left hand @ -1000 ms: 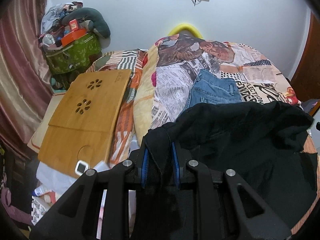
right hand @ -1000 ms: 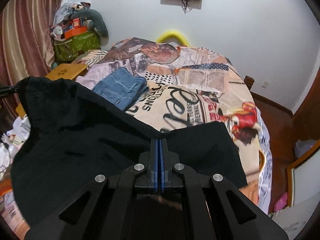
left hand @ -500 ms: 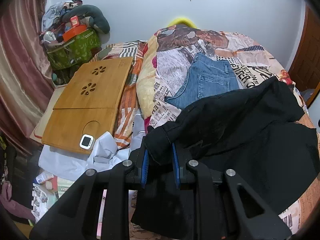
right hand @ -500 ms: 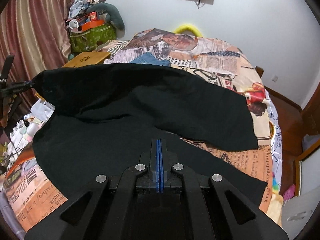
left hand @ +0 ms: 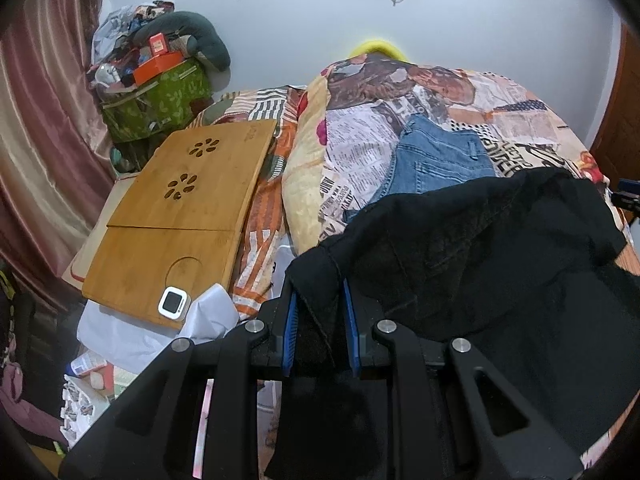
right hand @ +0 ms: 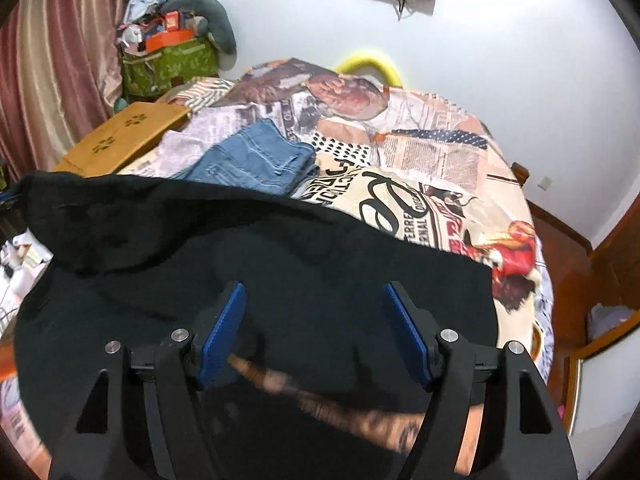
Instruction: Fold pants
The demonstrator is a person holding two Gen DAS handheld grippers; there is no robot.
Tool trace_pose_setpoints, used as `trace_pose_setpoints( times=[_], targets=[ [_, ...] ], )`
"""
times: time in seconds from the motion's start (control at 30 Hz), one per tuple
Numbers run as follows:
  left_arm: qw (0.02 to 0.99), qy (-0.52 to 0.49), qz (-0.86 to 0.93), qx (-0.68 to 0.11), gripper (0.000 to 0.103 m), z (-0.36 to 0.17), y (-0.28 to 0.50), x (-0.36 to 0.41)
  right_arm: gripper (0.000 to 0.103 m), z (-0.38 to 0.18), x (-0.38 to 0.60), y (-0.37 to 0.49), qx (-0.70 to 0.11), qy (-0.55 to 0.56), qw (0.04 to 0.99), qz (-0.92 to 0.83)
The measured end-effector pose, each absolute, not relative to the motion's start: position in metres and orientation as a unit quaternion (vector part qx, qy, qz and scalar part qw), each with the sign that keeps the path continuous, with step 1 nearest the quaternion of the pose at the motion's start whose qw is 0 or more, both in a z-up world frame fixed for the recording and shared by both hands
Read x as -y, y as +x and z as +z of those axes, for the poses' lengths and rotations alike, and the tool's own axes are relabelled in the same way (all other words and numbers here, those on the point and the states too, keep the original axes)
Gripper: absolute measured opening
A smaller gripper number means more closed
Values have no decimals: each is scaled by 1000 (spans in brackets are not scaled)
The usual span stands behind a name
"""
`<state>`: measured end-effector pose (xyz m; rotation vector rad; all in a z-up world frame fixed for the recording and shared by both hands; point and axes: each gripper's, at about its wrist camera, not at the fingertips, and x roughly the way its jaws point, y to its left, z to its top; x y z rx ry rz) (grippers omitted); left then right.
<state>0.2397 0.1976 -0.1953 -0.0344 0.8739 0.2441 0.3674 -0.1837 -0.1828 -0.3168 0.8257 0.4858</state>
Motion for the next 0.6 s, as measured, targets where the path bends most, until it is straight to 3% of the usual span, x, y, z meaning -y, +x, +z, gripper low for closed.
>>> trace_pose_setpoints(
  times=[0.43, 0.53, 0.6],
  targets=[
    [891, -37, 120, -435, 20, -220, 291, -219, 65, -266, 153, 472, -463, -157, 841, 230],
    [888, -36, 121, -441, 19, -227, 300, -220, 48, -272, 154, 466, -447, -149, 850, 237],
    [887, -35, 123, -444, 18, -230, 303, -219, 31, -274, 152, 461, -450, -145, 847, 241]
  ],
)
